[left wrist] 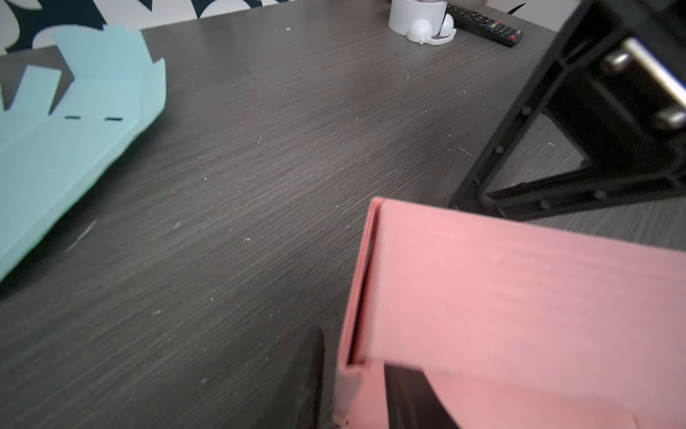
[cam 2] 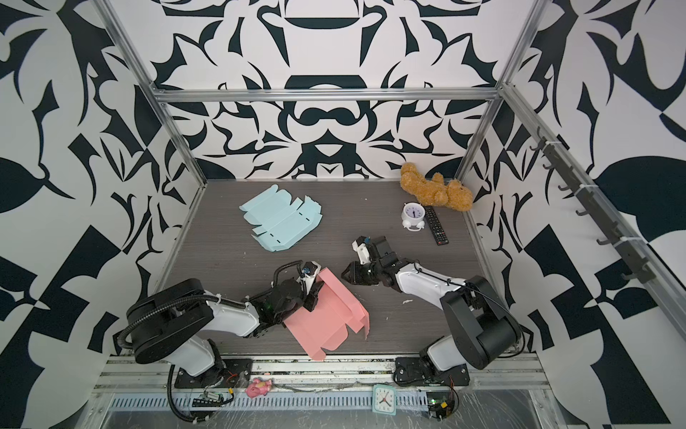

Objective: Assemble paper box
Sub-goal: First fold the bottom flaps of a flat cardboard box at the center of the table.

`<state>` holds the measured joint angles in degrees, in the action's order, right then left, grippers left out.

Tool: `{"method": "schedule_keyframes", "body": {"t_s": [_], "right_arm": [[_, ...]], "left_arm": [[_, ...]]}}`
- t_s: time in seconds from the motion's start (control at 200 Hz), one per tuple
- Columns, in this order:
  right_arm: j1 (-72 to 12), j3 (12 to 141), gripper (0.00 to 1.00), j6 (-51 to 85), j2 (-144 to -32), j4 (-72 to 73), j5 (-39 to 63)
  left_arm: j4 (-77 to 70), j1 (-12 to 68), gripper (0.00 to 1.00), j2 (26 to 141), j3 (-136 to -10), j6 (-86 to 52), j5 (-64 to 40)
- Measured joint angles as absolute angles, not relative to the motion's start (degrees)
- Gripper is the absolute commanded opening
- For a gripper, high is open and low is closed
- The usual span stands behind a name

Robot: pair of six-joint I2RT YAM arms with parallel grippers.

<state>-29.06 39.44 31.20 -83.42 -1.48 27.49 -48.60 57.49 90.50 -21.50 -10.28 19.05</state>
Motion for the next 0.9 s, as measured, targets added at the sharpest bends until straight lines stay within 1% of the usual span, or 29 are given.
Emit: {"method": "schedule_keyframes", "body": {"t_s": [0.06,0.16,0.275,0.53,0.695,0.9], "right_arm": [[-29.06,39.48,0.35,31.18,-82.61,-2.13,27.38],[-29.06,39.55,0.35,31.0,-81.19,-3.01,27.22],[-29.06,39.72,0.35,31.0,-80.51,-3.22,27.24],[-29.19,39.75,0.35,31.0,-80.4,-3.27,27.22],[-29.3,39.75,0.35,31.0,-80.12,-3.31,27.24],[-29.34,40.14,0.35,30.39,-77.76,-5.61,26.59]], "left_arm": [[-48.66,57.49,0.33,89.8,-21.52,-10.33,18.55],[-49.06,57.49,0.28,89.62,-21.54,-10.09,18.15],[-49.06,57.23,0.25,89.62,-21.65,-9.47,18.15],[-49.01,56.75,0.14,89.62,-22.55,-8.47,18.06],[-48.93,56.75,0.11,89.62,-22.65,-8.05,18.0],[-48.8,56.75,0.11,89.32,-22.65,-8.1,18.02]]}}
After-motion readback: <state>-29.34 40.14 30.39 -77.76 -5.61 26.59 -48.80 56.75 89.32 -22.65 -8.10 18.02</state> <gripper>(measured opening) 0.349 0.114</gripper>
